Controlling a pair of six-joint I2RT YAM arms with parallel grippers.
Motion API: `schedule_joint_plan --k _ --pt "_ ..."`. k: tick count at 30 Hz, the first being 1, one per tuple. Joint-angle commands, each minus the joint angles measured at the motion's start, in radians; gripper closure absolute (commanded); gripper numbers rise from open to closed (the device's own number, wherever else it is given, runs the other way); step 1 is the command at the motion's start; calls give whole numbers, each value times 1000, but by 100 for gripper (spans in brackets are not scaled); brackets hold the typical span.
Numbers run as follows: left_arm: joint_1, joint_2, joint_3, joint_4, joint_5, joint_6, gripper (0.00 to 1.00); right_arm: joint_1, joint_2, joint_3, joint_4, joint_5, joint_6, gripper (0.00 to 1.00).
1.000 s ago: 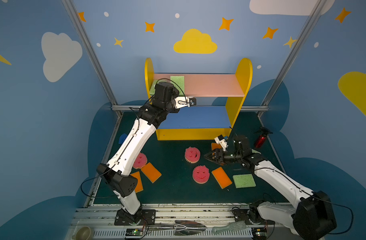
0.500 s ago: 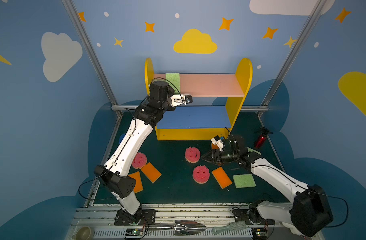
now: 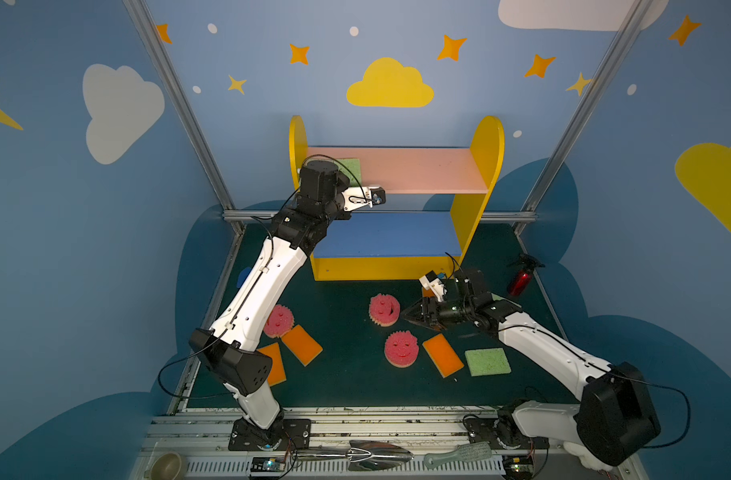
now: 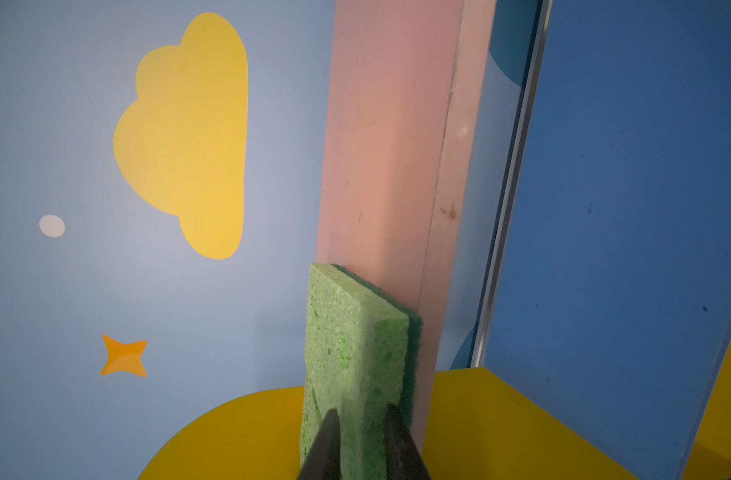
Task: Place and organize the cleaning sponges onto the shelf
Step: 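Lower the green sponge onto the pink shelf beside the first sponge, then open the left gripper and withdraw while the right gripper rises toward the shelf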
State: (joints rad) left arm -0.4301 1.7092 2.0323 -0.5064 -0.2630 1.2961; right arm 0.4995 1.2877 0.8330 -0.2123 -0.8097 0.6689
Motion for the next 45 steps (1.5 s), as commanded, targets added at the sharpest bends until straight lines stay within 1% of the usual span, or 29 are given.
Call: schedule_joint_plan --k 1,6,10,12,14,15,16,19,21,23,24,26,28,29,31,32,34,36,38,42,45 --pt "2 9 0 40 -2 -7 70 1 9 45 -49 -16 -32 40" --pt "-6 -2 -13 64 -10 5 52 0 13 45 -50 -17 -31 40" --pt "-8 -15 -30 88 -23 15 43 1 9 44 -52 -17 -32 40" --pt "-12 -22 -33 100 -24 10 37 1 9 48 -56 -14 -35 39" --pt "-17 -35 -38 108 -19 -8 27 1 9 52 -60 -11 -41 38" --pt "-18 -46 -47 116 -14 -16 18 -1 8 55 -62 -8 -44 36" --pt "-20 -61 -64 130 -3 -27 12 -1 6 58 -61 -4 -45 35" --pt "-27 -110 -89 154 29 -88 1 -2 -4 72 -59 16 -44 34" --pt "-34 -150 -94 159 48 -142 0 -2 -15 92 -64 25 -45 34" --pt "-44 -204 -123 194 68 -204 0 -4 -27 116 -64 30 -42 37" --pt "-53 -240 -146 218 77 -249 0 -5 -34 134 -65 35 -40 40" --pt "-62 -316 -207 279 85 -368 0 -7 -42 166 -48 49 -38 56" --pt "-65 -398 -275 325 65 -556 0 -5 -50 203 -8 74 -43 90" --pt "-62 -431 -310 331 57 -631 2 -4 -52 227 13 99 -48 100" --pt "-63 -496 -394 323 48 -743 5 -1 -46 282 37 158 -48 100" --pt "-64 -527 -444 320 37 -802 8 -3 -31 333 22 173 -62 100" --pt "-64 -575 -533 312 -5 -907 11 -1 23 453 -30 180 -93 100" --pt "-63 -623 -635 305 -40 -1034 12 2 84 572 -53 172 -109 100" --pt "-63 -663 -732 307 -32 -1130 12 5 149 682 -67 172 -120 100" --pt "-70 -729 -908 306 -37 -1264 10 10 305 930 -119 175 -161 100" --pt "-74 -795 -1067 369 -27 -1354 10 26 433 1117 -171 229 -242 100"
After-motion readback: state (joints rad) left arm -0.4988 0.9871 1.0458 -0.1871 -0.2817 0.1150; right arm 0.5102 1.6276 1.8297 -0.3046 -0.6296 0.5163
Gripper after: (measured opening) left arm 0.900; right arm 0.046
